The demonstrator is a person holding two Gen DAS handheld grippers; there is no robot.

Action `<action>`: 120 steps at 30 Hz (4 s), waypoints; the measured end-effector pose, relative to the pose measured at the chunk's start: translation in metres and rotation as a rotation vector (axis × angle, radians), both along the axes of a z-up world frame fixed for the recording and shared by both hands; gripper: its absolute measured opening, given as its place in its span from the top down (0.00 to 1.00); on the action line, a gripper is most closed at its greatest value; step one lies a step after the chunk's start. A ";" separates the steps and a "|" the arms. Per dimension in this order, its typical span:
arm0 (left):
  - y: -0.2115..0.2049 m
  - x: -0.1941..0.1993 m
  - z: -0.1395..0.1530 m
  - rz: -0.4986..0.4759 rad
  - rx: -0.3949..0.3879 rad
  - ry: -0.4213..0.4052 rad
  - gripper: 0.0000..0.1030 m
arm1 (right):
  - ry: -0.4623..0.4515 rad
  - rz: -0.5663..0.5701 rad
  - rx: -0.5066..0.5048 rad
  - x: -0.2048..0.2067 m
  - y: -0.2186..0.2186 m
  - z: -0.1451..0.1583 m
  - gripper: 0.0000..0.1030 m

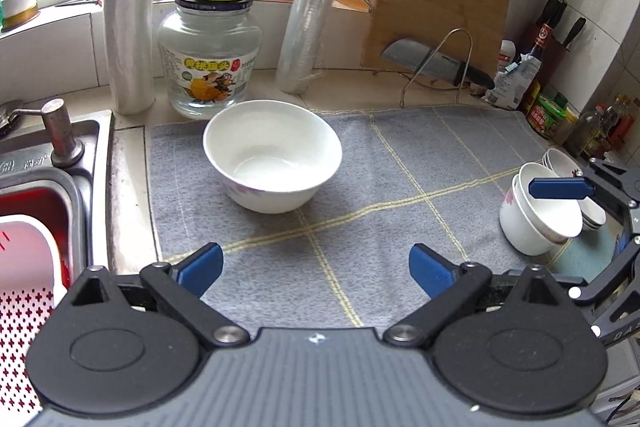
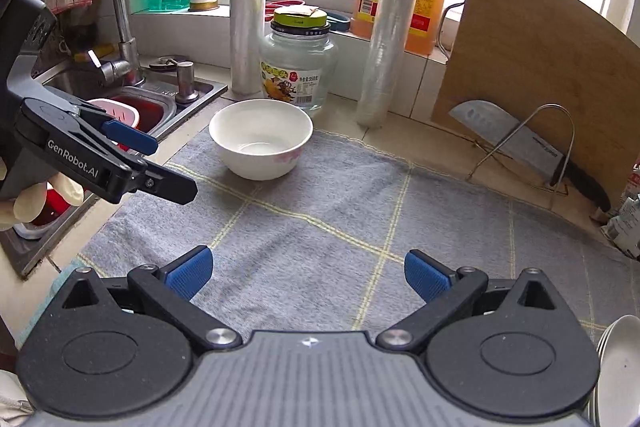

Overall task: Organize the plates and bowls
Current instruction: 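Withdraw the left gripper from the stacked bowls, then grasp the rim of the white bowl beside the glass jar with the right gripper, then lift the white bowl with the right gripper and carry it toward the nested bowls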

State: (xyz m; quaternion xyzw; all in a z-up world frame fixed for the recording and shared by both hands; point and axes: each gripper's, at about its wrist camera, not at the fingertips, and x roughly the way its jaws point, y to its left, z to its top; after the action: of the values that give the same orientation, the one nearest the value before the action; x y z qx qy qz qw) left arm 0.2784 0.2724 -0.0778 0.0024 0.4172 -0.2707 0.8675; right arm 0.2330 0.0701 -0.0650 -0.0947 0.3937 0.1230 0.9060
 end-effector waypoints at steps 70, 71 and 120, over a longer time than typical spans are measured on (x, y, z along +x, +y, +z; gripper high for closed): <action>-0.026 0.081 -0.040 -0.198 0.177 -0.110 0.12 | 0.275 0.245 0.210 0.222 0.032 -0.049 0.33; -0.026 0.081 -0.040 -0.200 0.177 -0.108 0.12 | 0.270 0.250 0.198 0.221 0.033 -0.049 0.33; -0.064 -0.004 0.007 -0.403 0.201 -0.097 0.13 | 0.175 0.104 0.163 0.089 0.000 0.004 0.33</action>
State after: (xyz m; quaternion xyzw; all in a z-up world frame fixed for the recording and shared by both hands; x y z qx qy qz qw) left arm 0.2740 0.2081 -0.0710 0.1852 0.3910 -0.3952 0.8104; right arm 0.3217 0.0705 -0.0607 -0.0298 0.4547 0.2094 0.8652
